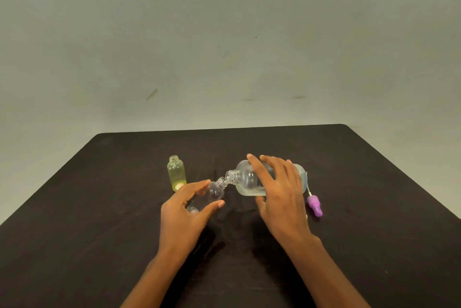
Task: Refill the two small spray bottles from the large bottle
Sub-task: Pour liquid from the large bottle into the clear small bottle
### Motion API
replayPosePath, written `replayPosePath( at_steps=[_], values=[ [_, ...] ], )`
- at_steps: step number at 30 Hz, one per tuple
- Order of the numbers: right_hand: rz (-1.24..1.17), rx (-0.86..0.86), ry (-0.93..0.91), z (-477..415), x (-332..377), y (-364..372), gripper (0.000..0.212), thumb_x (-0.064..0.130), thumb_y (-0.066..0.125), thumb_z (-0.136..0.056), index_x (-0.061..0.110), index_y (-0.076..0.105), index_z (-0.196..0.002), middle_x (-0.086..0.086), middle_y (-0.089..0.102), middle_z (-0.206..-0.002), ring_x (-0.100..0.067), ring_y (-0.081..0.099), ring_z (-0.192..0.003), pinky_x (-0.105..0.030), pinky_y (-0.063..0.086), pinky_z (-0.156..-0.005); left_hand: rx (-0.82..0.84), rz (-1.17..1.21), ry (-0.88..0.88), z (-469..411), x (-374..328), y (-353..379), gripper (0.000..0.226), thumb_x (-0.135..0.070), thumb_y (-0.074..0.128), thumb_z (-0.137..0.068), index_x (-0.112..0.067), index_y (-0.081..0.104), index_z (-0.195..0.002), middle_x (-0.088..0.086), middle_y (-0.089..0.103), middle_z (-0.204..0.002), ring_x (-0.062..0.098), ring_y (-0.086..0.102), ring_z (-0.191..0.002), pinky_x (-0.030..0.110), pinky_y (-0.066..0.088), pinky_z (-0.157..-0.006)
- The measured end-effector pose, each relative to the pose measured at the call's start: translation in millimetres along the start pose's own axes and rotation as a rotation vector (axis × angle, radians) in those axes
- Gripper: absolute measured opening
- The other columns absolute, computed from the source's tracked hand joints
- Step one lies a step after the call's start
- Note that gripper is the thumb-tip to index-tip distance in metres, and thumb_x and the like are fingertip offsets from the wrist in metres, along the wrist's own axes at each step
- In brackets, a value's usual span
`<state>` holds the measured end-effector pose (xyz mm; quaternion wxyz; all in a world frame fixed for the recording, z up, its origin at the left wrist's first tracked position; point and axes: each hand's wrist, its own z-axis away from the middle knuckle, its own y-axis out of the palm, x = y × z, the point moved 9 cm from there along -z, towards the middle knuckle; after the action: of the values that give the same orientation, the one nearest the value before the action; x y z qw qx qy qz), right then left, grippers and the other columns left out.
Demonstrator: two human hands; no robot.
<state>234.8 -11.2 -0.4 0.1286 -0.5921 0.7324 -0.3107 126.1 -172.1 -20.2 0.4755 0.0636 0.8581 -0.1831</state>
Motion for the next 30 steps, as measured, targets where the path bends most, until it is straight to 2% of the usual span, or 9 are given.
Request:
replayPosePath(
  at_steps=[7, 30],
  values=[
    [0.016, 0.007, 0.001, -0.1, -0.7, 1.2, 0.092, 0.0, 0.087, -0.054, 0.026, 0.048, -0.133, -0.004, 0.059, -0.12, -0.02, 0.048, -0.116, -0.044, 0.036, -0.106, -0.007, 0.002, 0.003, 0.0, 0.1, -0.3, 0.043, -0.018, 0.085, -0.059, -0.022, 0.071, -0.099, -0.01, 0.07, -0.089, -0.004, 0.063, -0.09, 0.004, 0.044, -0.08],
    [0.014, 0.002, -0.002, -1.9, 2.2, -5.5, 0.092, -0.003, 0.084, -0.057, 0.028, 0.044, -0.134, -0.005, 0.059, -0.122, -0.02, 0.044, -0.119, -0.047, 0.036, -0.107, 0.017, -0.004, 0.011, 1.7, -1.4, 2.5, 0.044, -0.022, 0.084, -0.059, -0.023, 0.071, -0.101, -0.01, 0.07, -0.091, -0.001, 0.063, -0.091, 0.006, 0.045, -0.081]
  ],
)
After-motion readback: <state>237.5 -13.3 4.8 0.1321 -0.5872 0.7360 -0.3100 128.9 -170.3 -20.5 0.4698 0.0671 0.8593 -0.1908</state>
